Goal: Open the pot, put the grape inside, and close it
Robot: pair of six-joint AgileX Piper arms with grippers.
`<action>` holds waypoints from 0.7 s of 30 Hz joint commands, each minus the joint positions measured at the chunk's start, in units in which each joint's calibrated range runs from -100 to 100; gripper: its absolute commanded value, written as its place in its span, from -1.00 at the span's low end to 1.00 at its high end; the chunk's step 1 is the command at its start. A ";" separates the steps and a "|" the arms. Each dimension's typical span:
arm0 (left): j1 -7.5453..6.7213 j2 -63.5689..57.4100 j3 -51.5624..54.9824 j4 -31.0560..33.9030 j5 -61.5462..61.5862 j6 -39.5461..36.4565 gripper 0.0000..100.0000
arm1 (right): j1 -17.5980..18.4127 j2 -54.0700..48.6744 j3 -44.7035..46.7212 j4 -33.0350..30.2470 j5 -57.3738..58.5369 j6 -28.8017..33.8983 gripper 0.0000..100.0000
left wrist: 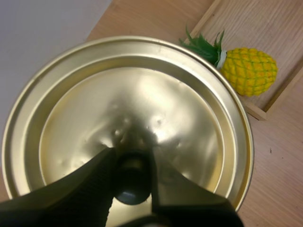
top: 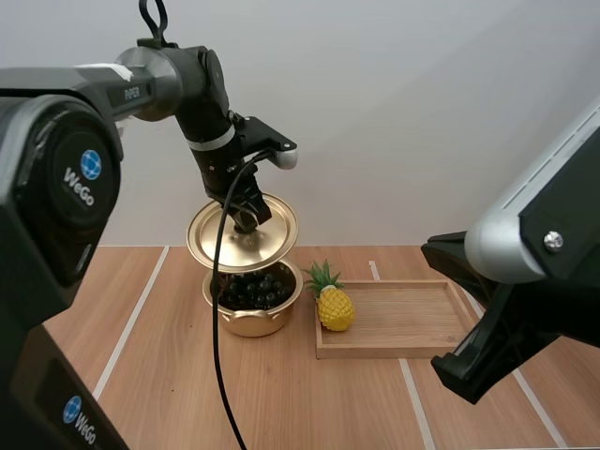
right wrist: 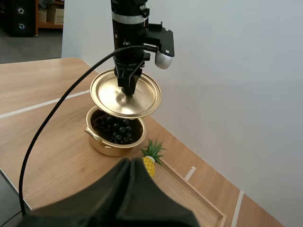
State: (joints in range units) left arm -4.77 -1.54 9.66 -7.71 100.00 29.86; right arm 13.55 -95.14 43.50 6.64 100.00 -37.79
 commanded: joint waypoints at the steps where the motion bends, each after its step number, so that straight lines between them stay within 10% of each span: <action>1: -0.06 2.49 0.12 -1.57 0.00 0.89 -1.00 | 0.14 -0.48 0.03 -0.09 0.00 0.17 -1.00; 21: -0.06 12.18 -0.20 -1.57 0.00 1.94 -1.00 | 0.14 -0.48 0.03 -0.09 0.00 0.17 -1.00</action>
State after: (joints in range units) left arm -4.77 10.26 9.73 -8.16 100.00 31.22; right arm 13.55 -95.14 43.50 6.64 100.00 -37.79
